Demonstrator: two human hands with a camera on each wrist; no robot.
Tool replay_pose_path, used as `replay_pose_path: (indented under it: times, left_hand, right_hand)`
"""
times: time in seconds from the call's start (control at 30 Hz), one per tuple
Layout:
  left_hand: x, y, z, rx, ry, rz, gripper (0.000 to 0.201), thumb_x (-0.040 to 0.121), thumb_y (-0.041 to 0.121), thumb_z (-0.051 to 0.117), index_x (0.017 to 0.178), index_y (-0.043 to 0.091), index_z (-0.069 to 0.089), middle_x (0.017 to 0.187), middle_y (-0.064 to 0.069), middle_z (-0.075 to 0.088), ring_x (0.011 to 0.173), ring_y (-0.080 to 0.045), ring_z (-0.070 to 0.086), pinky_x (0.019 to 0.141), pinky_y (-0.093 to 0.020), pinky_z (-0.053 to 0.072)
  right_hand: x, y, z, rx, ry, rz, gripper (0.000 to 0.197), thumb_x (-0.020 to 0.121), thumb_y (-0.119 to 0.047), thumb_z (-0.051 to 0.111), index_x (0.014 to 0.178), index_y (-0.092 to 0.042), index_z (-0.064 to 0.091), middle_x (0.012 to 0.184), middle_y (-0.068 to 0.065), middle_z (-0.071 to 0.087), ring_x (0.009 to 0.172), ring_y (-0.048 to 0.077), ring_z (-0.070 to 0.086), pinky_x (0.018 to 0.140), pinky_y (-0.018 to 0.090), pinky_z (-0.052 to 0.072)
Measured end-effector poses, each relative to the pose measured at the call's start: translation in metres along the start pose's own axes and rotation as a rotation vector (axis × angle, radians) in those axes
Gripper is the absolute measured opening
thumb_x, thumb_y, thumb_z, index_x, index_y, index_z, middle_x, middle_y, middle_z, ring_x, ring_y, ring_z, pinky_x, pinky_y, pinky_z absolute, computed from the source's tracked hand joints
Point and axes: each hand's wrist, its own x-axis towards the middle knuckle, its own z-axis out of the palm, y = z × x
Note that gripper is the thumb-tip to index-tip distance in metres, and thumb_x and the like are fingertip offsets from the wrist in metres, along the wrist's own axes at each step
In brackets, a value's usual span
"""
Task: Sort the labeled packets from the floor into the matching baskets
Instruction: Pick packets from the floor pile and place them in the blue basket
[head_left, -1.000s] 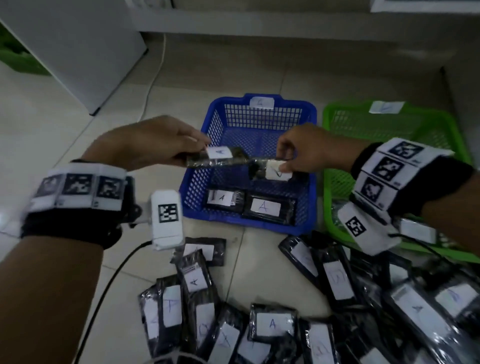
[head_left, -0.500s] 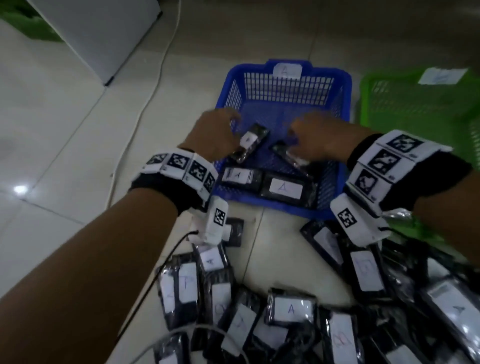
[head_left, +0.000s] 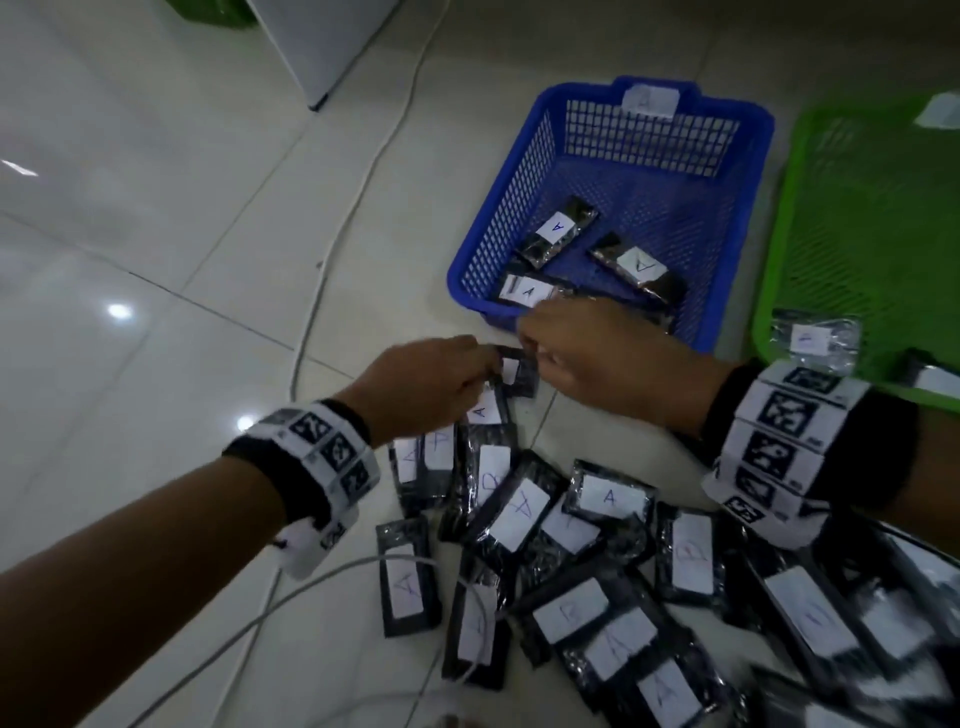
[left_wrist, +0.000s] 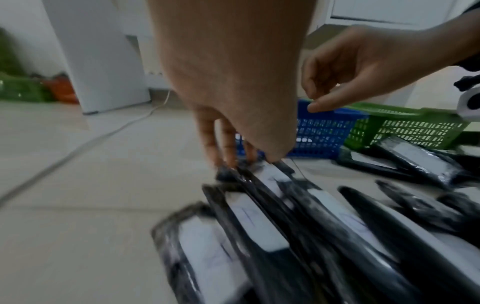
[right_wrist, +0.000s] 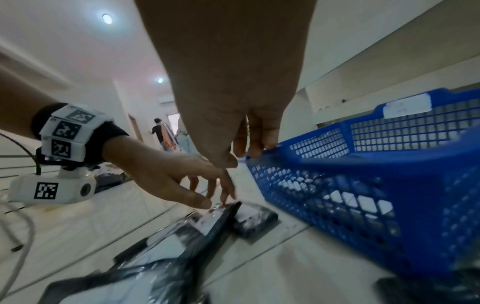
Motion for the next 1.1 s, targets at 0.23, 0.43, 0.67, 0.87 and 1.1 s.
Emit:
replay_pose_path:
  times: [0.23,0.43,0.67,0.87,1.1]
  left_hand:
    - [-0.009,-0.008,0.049,-0.417,0.011,-0.27,0.046,0.094,0.033,0.063,0.134,0.012,0.051,0.13,-0.009,0.05,0.114,-0.026,0.052,0.097,-0.038,0.046]
    - [-0.008,-0.009,0.038,-0.451,0.03,-0.317,0.032,0.094,0.035,0.067,0.117,0.013,0.061,0.11,-0.003,0.063,0.099,-0.022,0.057,0.084,-0.03,0.042]
    - [-0.008,-0.007,0.02,-0.454,-0.049,-0.382,0.035,0.091,0.042,0.069,0.114,0.016,0.063,0.104,0.006,0.059,0.1,-0.017,0.06,0.083,-0.025,0.04]
    - [-0.029,-0.033,-0.026,-1.149,0.148,-0.672,0.025,0.093,0.019,0.069,0.115,0.01,0.065,0.101,-0.005,0.067,0.088,-0.018,0.063,0.077,-0.022,0.045]
    - [-0.087,-0.056,-0.03,-1.197,0.265,-0.795,0.026,0.104,0.019,0.052,0.13,0.017,0.053,0.086,-0.007,0.057,0.06,-0.01,0.06,0.051,-0.02,0.056]
  right_hand:
    - [-0.02,-0.047,0.065,0.315,-0.301,0.14,0.026,0.088,-0.029,0.061,0.111,-0.021,0.051,0.1,0.002,0.054,0.085,0.02,0.055,0.074,0.037,0.052]
    - [-0.018,-0.046,0.081,0.349,-0.289,0.227,0.031,0.088,-0.034,0.065,0.106,-0.013,0.051,0.101,0.004,0.047,0.091,0.023,0.051,0.071,0.03,0.041]
    - [-0.018,-0.032,0.075,0.401,-0.291,0.296,0.025,0.087,-0.032,0.069,0.097,-0.011,0.065,0.096,0.004,0.066,0.088,0.019,0.06,0.077,0.03,0.05]
    - [-0.011,-0.038,0.071,0.426,-0.052,0.291,0.008,0.089,-0.02,0.063,0.094,-0.014,0.061,0.088,-0.002,0.057,0.084,0.016,0.057,0.074,0.029,0.047]
    - [0.047,-0.055,0.079,-0.091,-0.317,-0.155,0.058,0.089,0.003,0.049,0.141,-0.021,0.043,0.15,0.003,0.035,0.13,0.031,0.033,0.094,0.047,0.045]
